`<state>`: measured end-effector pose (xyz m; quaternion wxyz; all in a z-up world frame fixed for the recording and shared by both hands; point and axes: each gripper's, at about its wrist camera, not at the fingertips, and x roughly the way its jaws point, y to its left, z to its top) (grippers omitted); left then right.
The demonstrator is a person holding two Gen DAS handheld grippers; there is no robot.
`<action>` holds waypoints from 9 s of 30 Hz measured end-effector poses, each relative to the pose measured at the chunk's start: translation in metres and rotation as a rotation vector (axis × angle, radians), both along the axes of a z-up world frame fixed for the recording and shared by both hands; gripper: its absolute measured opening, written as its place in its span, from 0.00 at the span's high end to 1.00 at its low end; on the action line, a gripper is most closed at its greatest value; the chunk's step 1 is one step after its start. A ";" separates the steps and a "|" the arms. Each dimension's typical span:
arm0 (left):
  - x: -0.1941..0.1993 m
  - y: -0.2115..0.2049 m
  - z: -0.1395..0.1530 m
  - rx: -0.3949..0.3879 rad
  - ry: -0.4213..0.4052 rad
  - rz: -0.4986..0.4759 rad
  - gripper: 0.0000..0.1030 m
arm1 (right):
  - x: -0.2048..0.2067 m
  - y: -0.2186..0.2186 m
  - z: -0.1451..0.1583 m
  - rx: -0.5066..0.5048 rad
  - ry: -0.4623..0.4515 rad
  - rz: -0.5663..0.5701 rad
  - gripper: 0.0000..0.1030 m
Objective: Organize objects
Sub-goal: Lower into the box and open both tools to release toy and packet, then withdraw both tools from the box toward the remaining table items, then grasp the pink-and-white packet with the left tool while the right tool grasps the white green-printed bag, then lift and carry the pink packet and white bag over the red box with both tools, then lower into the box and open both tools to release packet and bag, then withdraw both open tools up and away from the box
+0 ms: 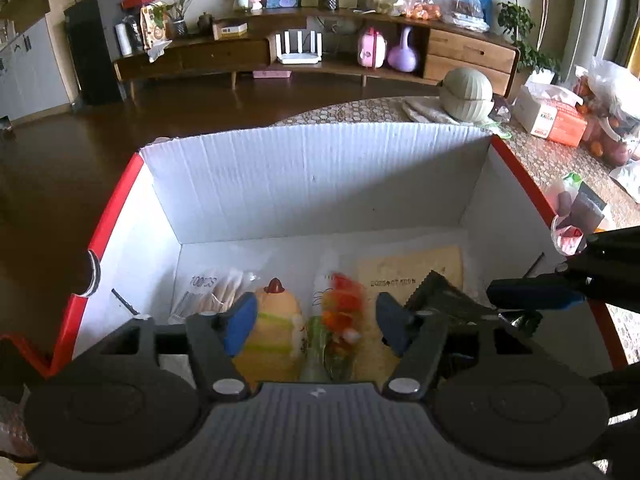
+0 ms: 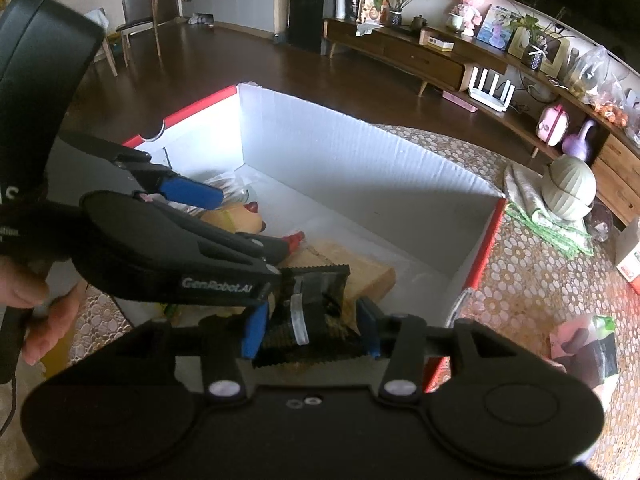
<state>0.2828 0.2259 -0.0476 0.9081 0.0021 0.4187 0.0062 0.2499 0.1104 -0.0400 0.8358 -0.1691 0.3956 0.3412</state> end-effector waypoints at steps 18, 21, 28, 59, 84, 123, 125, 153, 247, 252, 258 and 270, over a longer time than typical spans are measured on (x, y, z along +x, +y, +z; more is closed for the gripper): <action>-0.035 -0.016 0.038 0.007 -0.076 0.024 0.36 | -0.035 -0.035 0.043 0.099 -0.030 0.006 0.39; -0.043 -0.020 0.048 0.008 -0.096 0.031 0.36 | -0.042 -0.045 0.050 0.113 -0.034 0.011 0.39; -0.068 -0.039 0.064 0.019 -0.139 0.015 0.29 | -0.061 -0.069 0.063 0.158 -0.051 0.008 0.28; -0.125 -0.158 0.051 -0.075 -0.192 -0.103 0.00 | -0.078 -0.261 0.044 0.166 -0.072 -0.199 0.18; -0.031 -0.256 -0.003 -0.053 -0.209 0.002 0.00 | 0.055 -0.298 0.019 0.198 -0.010 -0.358 0.18; 0.056 -0.256 -0.071 -0.034 -0.205 0.030 0.34 | 0.142 -0.244 -0.070 0.168 0.115 -0.436 0.46; 0.055 -0.257 -0.071 -0.024 -0.205 0.032 0.45 | 0.140 -0.246 -0.069 0.172 0.114 -0.440 0.51; -0.026 -0.257 -0.008 -0.111 -0.230 -0.094 0.55 | 0.023 -0.261 0.007 0.165 0.059 -0.372 0.62; -0.030 0.009 0.008 -0.064 -0.017 0.032 0.36 | 0.026 -0.015 0.026 0.022 0.006 -0.054 0.39; -0.042 0.005 0.018 -0.051 -0.038 0.030 0.33 | 0.013 -0.023 0.039 0.040 -0.012 -0.046 0.39; -0.058 -0.001 0.034 -0.050 -0.068 0.026 0.33 | -0.005 -0.039 0.054 0.067 -0.025 -0.045 0.38; -0.100 -0.016 0.067 -0.052 -0.163 0.012 0.33 | -0.042 -0.075 0.069 0.145 -0.057 -0.028 0.32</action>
